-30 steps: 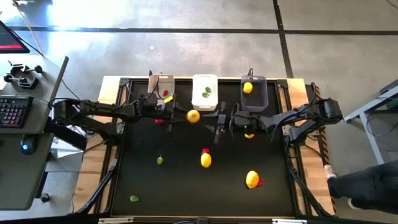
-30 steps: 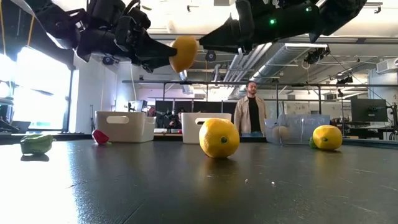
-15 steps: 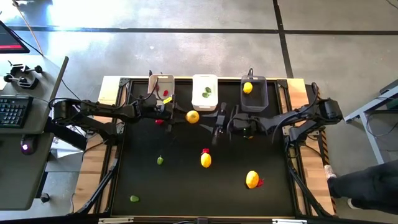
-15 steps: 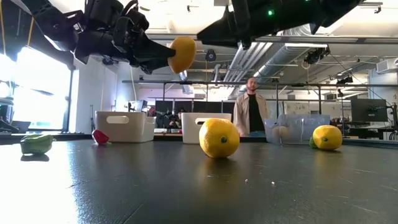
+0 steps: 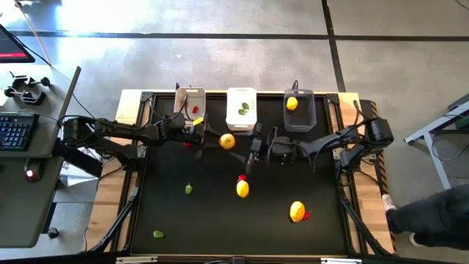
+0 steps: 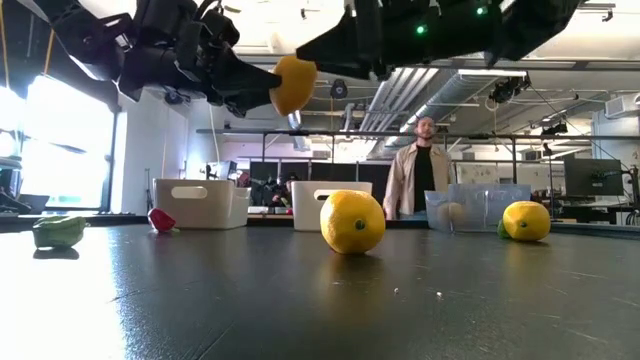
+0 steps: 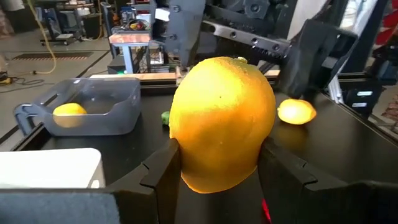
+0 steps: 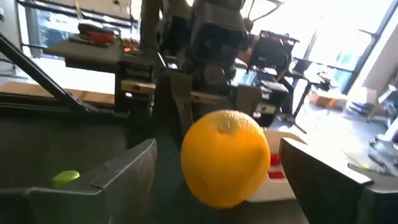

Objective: Sort produce into baskets

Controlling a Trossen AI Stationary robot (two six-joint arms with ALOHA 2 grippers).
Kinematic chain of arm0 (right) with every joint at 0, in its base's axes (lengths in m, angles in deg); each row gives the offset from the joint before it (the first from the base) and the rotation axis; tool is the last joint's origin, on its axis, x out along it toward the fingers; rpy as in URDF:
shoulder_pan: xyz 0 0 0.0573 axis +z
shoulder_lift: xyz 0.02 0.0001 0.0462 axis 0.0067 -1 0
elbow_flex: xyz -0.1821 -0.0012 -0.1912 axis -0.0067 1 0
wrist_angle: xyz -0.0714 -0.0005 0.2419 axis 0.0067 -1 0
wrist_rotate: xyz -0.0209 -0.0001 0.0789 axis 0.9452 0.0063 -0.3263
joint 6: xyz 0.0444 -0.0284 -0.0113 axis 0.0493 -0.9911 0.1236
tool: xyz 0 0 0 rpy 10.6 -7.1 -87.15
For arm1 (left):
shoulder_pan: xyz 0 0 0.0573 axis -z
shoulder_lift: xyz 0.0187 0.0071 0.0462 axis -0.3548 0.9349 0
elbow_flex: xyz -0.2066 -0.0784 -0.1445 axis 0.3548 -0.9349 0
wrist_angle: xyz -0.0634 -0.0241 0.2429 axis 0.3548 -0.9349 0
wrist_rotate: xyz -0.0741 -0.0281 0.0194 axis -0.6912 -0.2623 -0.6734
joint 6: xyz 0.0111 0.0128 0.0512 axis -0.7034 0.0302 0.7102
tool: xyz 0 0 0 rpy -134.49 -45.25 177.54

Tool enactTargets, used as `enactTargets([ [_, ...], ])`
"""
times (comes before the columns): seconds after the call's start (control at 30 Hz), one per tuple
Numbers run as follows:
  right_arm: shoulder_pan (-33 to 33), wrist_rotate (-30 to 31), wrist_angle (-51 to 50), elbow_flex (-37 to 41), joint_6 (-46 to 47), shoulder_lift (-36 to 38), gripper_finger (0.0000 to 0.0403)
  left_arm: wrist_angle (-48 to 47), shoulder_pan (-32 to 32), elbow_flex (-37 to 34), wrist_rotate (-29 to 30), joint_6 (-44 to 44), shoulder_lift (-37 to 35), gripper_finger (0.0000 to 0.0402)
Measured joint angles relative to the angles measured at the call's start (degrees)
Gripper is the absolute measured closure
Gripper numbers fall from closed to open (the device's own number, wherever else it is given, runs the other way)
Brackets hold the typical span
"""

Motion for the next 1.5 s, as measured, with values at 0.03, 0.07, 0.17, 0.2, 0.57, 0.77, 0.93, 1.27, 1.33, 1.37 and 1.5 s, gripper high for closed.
enactTargets([
  [0.03,0.00,-0.25,1.36,0.00,-0.46,-0.56,0.0073,0.00,0.19,0.00,-0.02,0.02,0.00,0.0245],
  [0.07,0.00,-0.62,2.23,0.00,-0.65,-0.81,0.0073,0.00,0.38,0.00,0.00,0.02,0.00,0.0245],
  [0.17,0.00,-1.09,3.38,0.00,-0.73,-0.93,0.0072,-0.01,0.45,0.00,0.00,0.02,0.00,0.0245],
  [0.2,0.00,-1.10,3.33,0.00,-0.74,-0.93,0.0072,-0.02,0.45,0.00,0.00,0.03,0.00,0.0245],
  [0.57,-0.81,-4.68,3.31,-0.99,1.78,-1.44,0.0073,1.71,2.17,0.00,-0.99,-0.99,0.00,0.0245],
  [0.77,-0.72,-4.64,2.55,-4.60,-0.80,-5.45,0.0073,3.23,3.01,0.02,-1.07,-1.20,0.00,0.0245],
  [0.93,0.31,-2.02,0.62,-7.16,-1.93,-6.26,0.0096,2.75,3.01,0.02,-1.27,-1.53,0.00,0.0245],
  [1.27,0.83,-1.07,-1.05,-8.17,-3.03,-6.24,0.0203,2.42,3.05,-0.01,-1.95,-1.38,-0.02,0.0244],
  [1.33,0.86,-0.66,-1.05,-8.17,-3.03,-6.24,0.0203,2.41,3.05,0.00,-1.90,-1.31,0.00,0.0237],
  [1.37,0.95,-0.02,-1.03,-8.17,-3.12,-6.24,0.0203,2.40,3.05,-0.01,-1.68,-1.00,0.00,0.0231],
  [1.5,1.21,3.55,-2.45,-8.22,-3.55,-5.62,0.0203,2.07,3.36,0.04,1.66,-0.07,0.00,0.0199],
])
